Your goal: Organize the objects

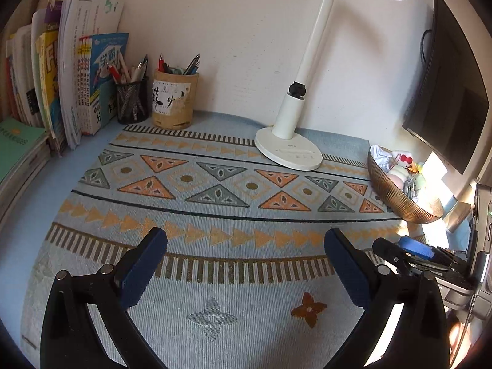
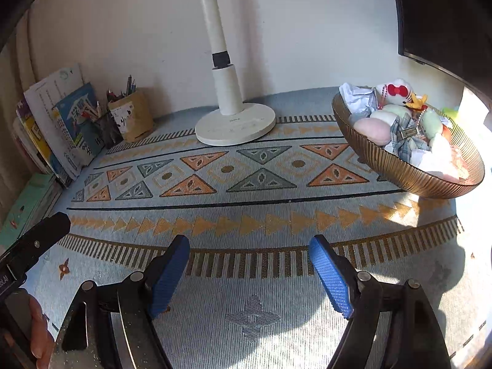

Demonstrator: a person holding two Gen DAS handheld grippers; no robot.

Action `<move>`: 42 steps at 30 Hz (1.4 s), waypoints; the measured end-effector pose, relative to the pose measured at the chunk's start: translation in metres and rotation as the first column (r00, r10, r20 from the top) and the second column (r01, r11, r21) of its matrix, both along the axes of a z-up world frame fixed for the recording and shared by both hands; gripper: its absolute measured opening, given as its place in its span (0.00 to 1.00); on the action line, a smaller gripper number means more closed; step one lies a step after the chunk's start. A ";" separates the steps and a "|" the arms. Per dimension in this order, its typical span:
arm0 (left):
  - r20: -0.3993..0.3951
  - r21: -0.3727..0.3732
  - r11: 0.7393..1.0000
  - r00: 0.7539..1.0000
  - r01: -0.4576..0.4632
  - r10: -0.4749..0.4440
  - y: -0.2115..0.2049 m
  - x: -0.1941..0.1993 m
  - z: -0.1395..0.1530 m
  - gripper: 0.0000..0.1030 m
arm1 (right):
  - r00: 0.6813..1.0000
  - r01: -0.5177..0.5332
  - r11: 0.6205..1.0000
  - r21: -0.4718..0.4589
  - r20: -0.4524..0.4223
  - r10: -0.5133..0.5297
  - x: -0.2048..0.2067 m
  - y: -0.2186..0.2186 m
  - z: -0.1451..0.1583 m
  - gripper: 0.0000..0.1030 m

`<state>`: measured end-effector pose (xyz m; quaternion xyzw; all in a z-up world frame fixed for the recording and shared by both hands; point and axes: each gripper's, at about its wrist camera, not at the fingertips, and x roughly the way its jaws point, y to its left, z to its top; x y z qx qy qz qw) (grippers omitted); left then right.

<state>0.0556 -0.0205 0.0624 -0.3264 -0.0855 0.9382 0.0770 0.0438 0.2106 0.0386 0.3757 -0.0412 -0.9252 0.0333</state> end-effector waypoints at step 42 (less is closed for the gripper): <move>0.105 0.008 0.999 0.993 -0.049 0.048 0.003 -0.018 -0.043 0.99 | 1.000 0.015 0.998 0.065 0.008 -0.015 -0.011 0.005 -0.024 0.95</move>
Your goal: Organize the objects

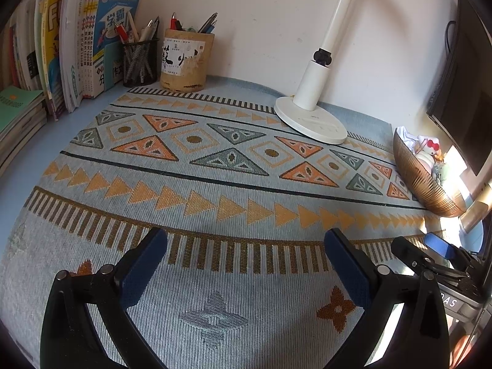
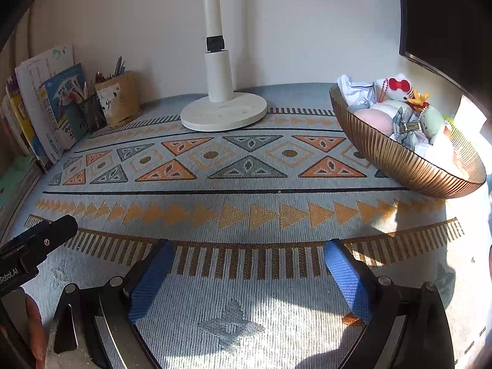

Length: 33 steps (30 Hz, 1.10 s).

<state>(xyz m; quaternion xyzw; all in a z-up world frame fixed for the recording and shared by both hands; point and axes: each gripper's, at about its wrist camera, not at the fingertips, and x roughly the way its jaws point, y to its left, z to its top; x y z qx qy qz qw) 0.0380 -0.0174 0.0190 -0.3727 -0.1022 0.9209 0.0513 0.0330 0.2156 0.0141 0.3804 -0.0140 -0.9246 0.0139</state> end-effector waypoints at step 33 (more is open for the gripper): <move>0.039 -0.033 0.999 0.999 0.009 -0.008 0.005 -0.004 -0.005 0.99 | 1.000 -0.002 1.000 0.002 0.026 0.002 -0.004 0.001 -0.004 0.95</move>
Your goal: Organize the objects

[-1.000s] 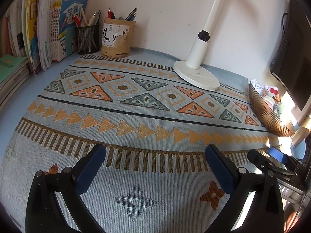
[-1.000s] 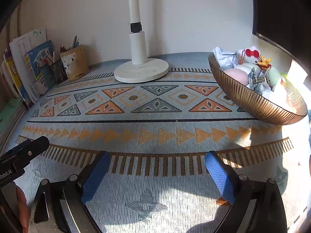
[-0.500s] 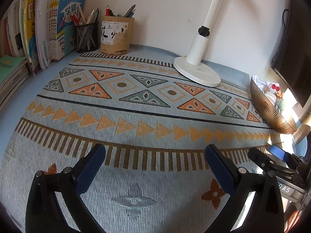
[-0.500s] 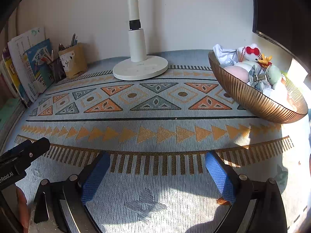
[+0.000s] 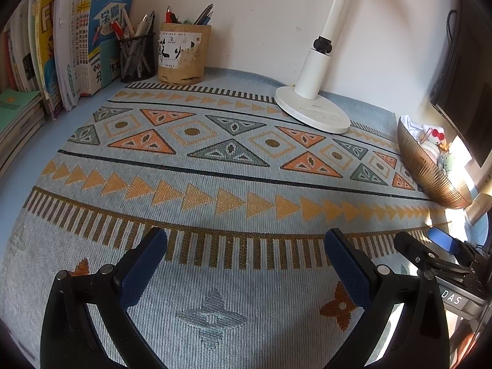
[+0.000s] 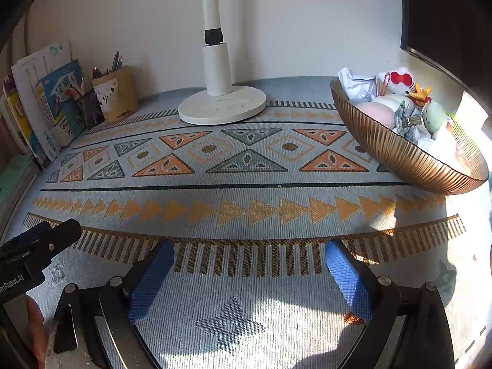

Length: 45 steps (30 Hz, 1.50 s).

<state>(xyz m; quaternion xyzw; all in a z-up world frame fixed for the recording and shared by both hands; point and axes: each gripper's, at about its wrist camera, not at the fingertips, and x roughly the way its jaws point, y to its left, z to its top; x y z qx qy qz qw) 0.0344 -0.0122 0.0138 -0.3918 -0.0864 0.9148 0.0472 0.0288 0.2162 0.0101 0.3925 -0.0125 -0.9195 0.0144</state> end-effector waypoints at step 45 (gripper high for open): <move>0.054 -0.068 0.998 0.999 0.012 -0.008 0.008 -0.007 -0.006 0.99 | 0.999 -0.011 1.000 -0.003 0.030 0.011 -0.005 0.002 -0.005 0.95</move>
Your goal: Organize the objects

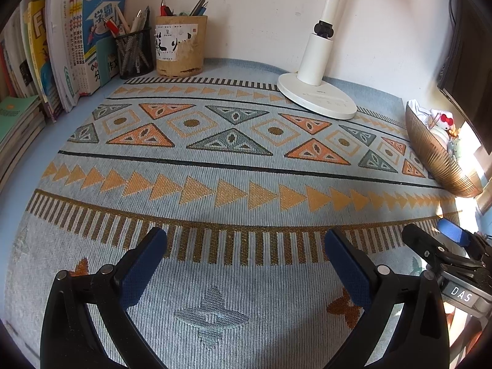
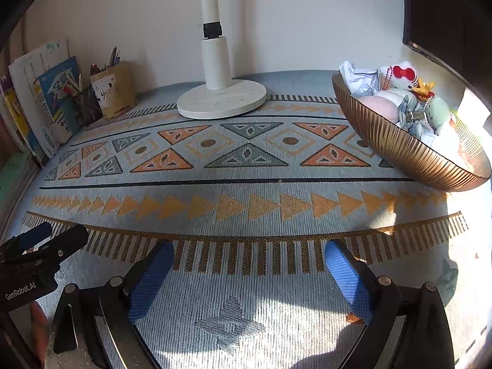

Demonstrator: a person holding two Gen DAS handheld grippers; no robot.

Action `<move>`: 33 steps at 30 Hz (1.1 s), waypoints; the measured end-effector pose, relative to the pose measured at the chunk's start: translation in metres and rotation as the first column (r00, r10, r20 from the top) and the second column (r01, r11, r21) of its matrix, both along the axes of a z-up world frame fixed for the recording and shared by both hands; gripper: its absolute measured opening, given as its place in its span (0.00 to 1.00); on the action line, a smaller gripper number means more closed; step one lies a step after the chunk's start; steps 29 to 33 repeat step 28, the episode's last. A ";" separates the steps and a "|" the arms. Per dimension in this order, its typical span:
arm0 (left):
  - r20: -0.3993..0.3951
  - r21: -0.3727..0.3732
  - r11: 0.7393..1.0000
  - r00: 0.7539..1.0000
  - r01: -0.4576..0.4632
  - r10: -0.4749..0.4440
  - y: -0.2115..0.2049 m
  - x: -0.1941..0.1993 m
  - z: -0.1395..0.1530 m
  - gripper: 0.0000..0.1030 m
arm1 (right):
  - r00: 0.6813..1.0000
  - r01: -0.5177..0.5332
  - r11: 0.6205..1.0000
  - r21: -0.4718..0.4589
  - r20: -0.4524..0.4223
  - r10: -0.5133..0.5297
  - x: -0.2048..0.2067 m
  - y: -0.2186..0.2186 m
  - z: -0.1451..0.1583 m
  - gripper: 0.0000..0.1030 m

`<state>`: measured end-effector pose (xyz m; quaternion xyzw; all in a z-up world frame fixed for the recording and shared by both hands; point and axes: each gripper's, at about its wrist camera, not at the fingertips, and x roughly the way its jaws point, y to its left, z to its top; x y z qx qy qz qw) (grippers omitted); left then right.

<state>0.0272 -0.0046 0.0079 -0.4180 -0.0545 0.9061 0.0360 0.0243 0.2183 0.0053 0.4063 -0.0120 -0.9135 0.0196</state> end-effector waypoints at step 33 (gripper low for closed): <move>0.080 -0.127 0.992 0.997 0.018 -0.008 0.013 -0.008 -0.013 1.00 | 0.994 0.038 0.998 0.049 0.102 -0.043 -0.012 -0.001 -0.016 1.00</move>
